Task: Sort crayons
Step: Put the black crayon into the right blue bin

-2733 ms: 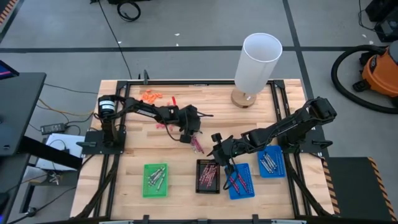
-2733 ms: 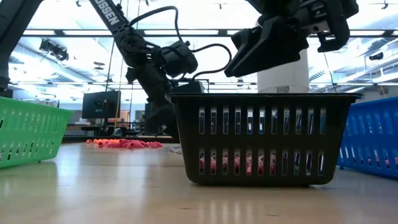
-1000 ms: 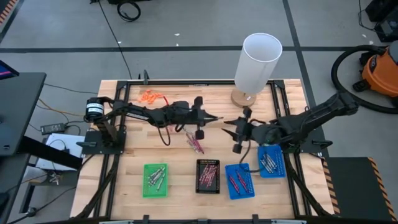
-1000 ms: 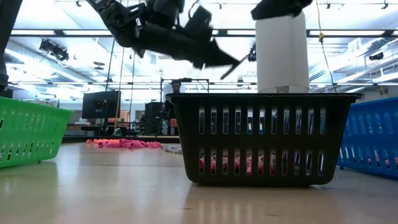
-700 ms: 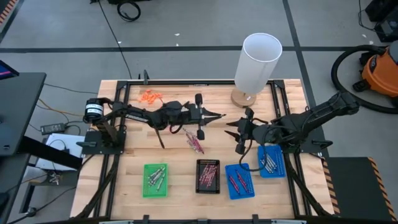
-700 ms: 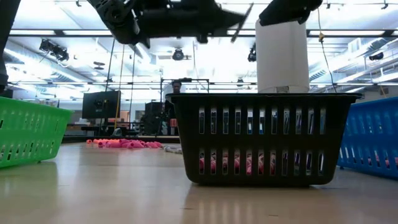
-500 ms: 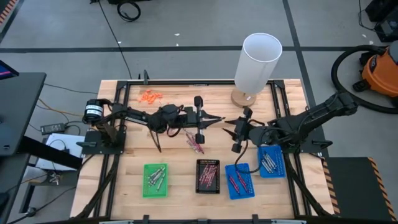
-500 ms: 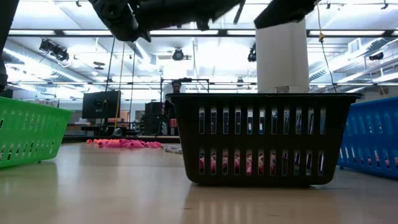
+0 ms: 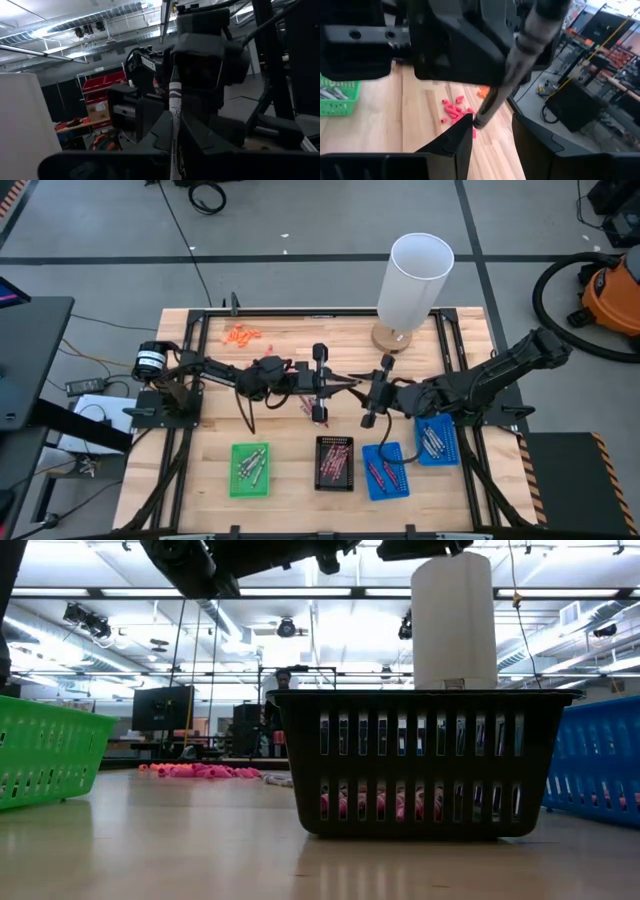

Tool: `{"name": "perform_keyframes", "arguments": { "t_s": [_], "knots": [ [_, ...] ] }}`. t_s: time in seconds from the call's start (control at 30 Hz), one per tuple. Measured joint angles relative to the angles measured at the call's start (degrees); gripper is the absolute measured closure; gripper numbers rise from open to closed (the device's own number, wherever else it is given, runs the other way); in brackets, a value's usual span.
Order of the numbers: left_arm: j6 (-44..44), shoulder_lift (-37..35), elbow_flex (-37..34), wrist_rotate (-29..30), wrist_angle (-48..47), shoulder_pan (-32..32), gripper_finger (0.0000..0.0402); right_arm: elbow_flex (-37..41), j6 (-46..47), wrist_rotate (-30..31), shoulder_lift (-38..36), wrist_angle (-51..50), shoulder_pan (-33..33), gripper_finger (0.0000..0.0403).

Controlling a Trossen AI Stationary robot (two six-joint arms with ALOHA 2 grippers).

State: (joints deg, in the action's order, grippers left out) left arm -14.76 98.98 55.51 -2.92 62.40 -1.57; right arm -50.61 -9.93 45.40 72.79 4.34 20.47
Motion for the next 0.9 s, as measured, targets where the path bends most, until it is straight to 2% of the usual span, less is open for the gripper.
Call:
{"name": "perform_keyframes", "arguments": {
  "t_s": [0.33, 0.57, 0.73, 0.9],
  "knots": [
    [0.0, 0.0, 0.0, 0.0, -1.1, 0.0, 0.0383, 0.0, -1.2, -3.0, -0.2, 3.1, 0.0, 0.0261],
    [-1.5, 0.0, 0.0, 0.0, -2.3, 0.0, 0.0376, 0.0, -3.8, -2.7, -0.2, 3.3, 0.0, 0.0319],
    [-2.5, 0.0, 0.0, 0.1, -2.6, 0.1, 0.0334, 0.0, -3.4, -2.6, -0.2, 3.0, 0.0, 0.0369],
    [-4.5, -0.2, 0.0, 3.1, -4.7, 0.1, 0.0267, 0.0, 0.0, -2.8, -0.4, -0.2, 0.1, 0.0369]
  ]
}}
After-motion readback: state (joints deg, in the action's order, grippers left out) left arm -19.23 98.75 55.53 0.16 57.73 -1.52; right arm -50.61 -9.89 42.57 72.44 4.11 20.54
